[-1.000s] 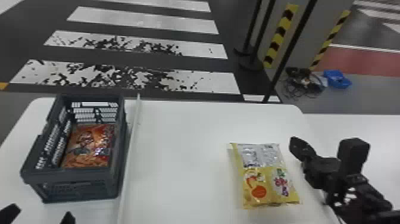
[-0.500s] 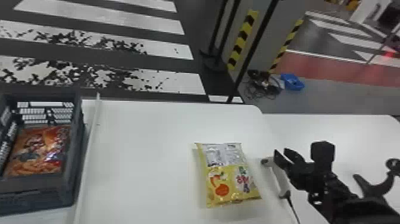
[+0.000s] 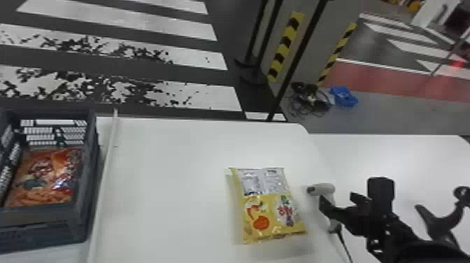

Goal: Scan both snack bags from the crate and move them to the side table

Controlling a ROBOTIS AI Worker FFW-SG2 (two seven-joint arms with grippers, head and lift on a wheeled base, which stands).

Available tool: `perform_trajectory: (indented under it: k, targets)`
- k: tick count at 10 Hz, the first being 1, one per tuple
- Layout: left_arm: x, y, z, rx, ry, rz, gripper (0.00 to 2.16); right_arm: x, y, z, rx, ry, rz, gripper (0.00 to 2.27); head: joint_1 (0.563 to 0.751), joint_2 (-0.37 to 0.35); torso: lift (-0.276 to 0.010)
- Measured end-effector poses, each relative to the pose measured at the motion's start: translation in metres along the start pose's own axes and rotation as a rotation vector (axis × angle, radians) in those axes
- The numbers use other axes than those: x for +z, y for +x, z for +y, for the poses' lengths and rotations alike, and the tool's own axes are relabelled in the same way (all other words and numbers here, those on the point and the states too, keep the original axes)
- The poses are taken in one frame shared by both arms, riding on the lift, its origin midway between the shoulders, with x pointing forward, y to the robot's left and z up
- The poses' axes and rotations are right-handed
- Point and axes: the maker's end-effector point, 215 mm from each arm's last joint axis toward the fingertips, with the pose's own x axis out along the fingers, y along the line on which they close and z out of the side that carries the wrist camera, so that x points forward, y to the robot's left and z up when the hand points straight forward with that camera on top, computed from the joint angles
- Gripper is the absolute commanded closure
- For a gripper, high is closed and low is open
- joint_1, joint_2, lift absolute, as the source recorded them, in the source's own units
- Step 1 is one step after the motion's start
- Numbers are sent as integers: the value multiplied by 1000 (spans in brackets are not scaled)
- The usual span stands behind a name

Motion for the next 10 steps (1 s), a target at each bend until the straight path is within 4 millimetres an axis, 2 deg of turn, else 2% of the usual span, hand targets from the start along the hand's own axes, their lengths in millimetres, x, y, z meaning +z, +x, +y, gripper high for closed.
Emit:
perform_trajectory:
  k: [3, 10]
  targets:
    - [0, 1, 3, 2, -2, -2, 39, -17, 6, 3, 46, 40, 43, 53, 695, -350, -95]
    - [-1, 0, 3, 2, -2, -1, 39, -32, 32, 12, 115, 85, 70, 184, 695, -350, -95]
